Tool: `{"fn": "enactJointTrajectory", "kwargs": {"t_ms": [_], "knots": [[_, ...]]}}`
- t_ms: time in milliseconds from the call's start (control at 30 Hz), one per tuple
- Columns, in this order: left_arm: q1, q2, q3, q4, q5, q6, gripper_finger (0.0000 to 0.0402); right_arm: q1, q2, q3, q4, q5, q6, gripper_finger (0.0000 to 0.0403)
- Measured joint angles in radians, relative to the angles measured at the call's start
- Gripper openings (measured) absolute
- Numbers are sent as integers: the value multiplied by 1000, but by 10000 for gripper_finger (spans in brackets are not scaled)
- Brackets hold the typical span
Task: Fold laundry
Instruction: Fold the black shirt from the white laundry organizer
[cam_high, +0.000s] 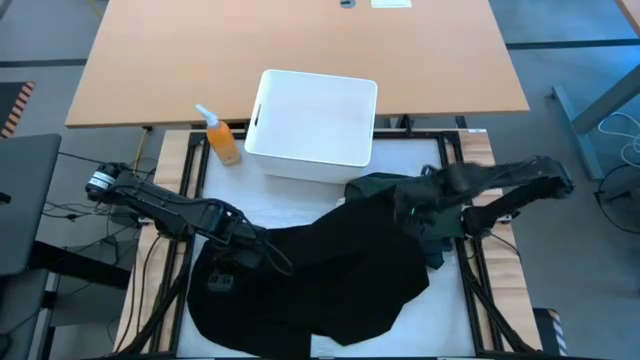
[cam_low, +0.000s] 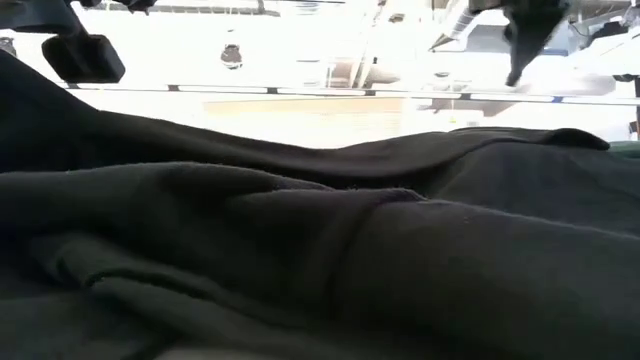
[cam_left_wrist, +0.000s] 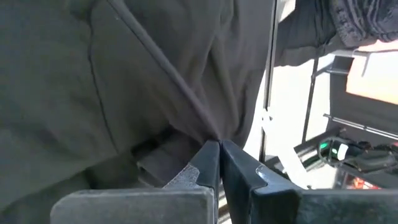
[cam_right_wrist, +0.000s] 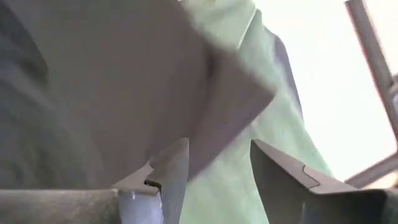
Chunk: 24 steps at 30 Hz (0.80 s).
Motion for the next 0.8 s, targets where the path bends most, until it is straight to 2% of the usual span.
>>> {"fn": "enactJointTrajectory", "kwargs": {"t_ms": [133,233,367,467,600,800], "knots": [[0,0,0,19,-12,-1,0,-122,-51,0,121,-10,-104,200],[-2,0,0,21,-12,-5,0,-219,-46,0,149,-51,-121,198],[-12,0,0,22,-25,-6,0,-342,-31,-25,177,-101,-75,198],[-24,0,0,22,-36,-6,0,-419,-42,-103,239,-147,4,198],[-40,0,0,22,-37,-4,0,-465,-81,-237,371,-218,38,197],[-48,0,0,31,-31,14,0,-437,-149,-347,543,-314,70,196]]}}
